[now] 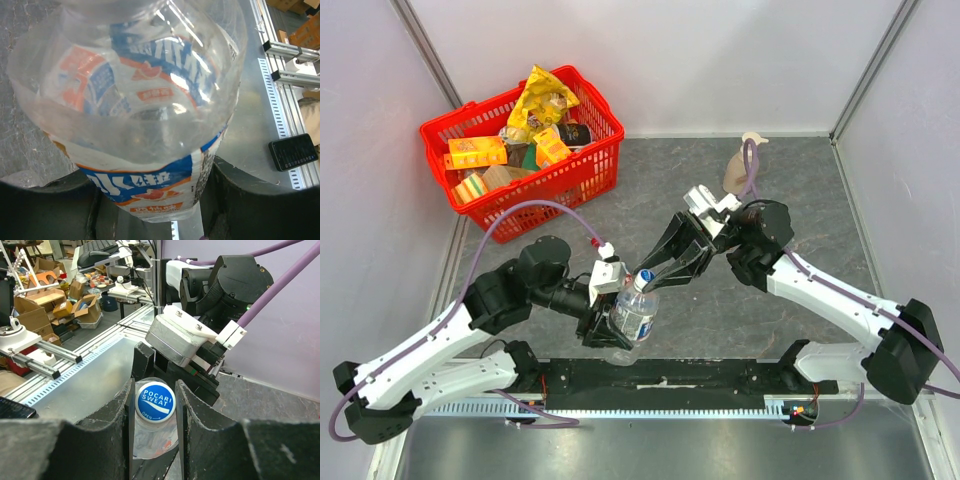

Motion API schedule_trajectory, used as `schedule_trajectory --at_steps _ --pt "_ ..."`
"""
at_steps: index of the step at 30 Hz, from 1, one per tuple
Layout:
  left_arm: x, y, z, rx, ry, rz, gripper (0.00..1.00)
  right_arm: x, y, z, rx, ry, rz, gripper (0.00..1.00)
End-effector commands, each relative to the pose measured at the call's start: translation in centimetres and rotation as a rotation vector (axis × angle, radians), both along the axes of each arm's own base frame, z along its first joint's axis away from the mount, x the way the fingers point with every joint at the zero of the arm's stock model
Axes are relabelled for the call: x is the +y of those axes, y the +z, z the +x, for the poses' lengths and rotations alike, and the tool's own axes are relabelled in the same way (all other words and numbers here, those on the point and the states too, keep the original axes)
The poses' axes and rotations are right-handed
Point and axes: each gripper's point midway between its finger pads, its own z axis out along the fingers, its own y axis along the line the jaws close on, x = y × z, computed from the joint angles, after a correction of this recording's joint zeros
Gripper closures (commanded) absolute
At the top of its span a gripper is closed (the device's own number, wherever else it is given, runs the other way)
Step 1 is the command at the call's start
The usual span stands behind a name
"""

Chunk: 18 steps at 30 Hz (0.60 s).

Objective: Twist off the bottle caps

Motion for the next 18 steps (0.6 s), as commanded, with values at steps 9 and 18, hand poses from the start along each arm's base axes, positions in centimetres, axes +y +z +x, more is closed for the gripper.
schedule_trajectory --at_steps 9,18 --pt "0.2 0.5 0.0 -0.06 -0.005 -0.029 0.98 -0.3 3.1 5.4 0.057 -0.319 0.118 1.0" --pt "0.2 -0.2 1.6 -0.091 0.08 0.002 0.98 -0.3 3.2 7.7 0.143 -0.42 0.12 1.0"
